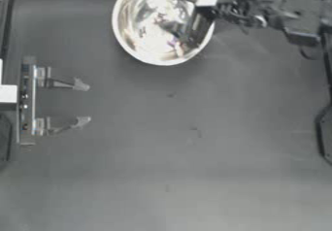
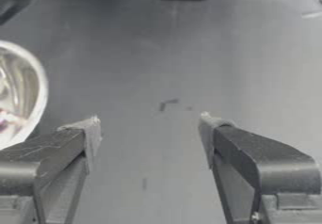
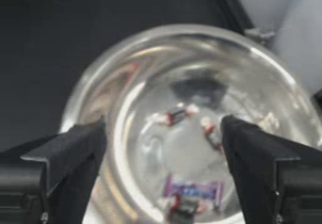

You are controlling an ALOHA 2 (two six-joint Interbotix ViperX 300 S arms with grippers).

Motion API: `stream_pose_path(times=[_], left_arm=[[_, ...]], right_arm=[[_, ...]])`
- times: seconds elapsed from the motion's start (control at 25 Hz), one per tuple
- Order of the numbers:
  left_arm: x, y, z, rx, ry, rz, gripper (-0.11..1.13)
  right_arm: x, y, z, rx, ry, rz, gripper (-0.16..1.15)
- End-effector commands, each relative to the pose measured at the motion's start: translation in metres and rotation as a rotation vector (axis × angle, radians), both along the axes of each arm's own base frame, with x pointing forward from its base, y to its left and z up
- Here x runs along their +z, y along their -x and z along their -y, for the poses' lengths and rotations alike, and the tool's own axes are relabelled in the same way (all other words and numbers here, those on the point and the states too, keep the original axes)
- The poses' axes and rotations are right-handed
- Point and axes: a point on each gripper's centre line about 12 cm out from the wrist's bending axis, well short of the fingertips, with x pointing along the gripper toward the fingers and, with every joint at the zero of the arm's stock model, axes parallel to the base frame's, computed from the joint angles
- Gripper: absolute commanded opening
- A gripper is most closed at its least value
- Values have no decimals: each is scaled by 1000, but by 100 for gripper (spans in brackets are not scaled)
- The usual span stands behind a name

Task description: Put candies in bowl

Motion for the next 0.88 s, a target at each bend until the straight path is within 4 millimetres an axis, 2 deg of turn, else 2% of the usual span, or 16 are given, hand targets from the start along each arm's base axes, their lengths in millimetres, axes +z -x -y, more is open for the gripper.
stream_pose_path(times=[0.04,0.48,0.88], left_arm=[[7,-2,-1,5,-5,19,96],[8,-1,-3,9,-15,20,96],[8,1,-9,25,-33,0,96]], right_arm=[[31,21,-20,19,36,85,99],[35,78,-64,47,33,168,99],[35,111,-107,120,0,224,99]])
